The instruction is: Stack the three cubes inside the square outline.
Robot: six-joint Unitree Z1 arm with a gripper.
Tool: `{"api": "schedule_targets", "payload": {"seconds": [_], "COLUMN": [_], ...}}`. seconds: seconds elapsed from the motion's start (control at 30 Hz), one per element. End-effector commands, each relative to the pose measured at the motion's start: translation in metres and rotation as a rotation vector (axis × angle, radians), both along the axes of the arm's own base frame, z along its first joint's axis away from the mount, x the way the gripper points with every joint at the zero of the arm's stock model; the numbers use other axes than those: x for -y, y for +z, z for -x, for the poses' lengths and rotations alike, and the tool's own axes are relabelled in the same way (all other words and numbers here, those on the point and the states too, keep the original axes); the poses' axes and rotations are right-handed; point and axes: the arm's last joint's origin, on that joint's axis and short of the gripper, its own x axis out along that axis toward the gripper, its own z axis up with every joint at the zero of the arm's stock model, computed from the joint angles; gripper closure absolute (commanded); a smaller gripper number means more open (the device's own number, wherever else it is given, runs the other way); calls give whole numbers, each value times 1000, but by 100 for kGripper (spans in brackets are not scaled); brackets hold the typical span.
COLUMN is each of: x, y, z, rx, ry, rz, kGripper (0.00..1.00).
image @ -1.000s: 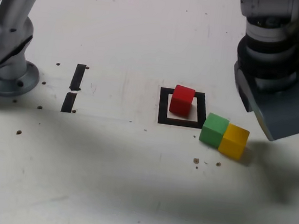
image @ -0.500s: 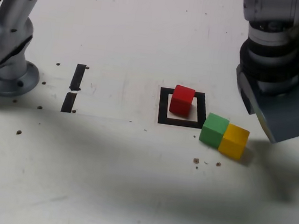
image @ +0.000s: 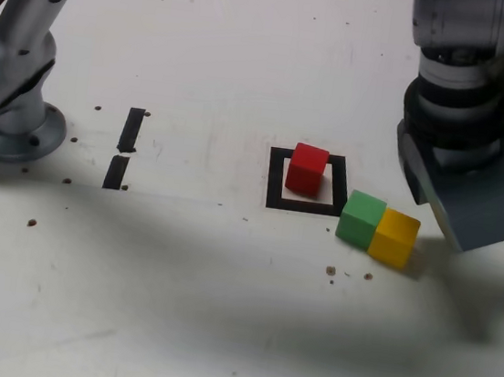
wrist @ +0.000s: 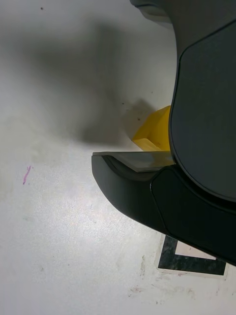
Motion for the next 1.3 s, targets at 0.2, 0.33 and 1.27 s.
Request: {"api": "schedule_targets", "payload": {"seconds": [0.2,0.33,1.27], "x": [-2,-3,5], "y": [-12,-15,-39], "z": [6,12,31], "rx": [-36,-56,-108], "ry": [-5,-7,-45], "rz": [22,24,142], "kGripper": [2,2,6]}}
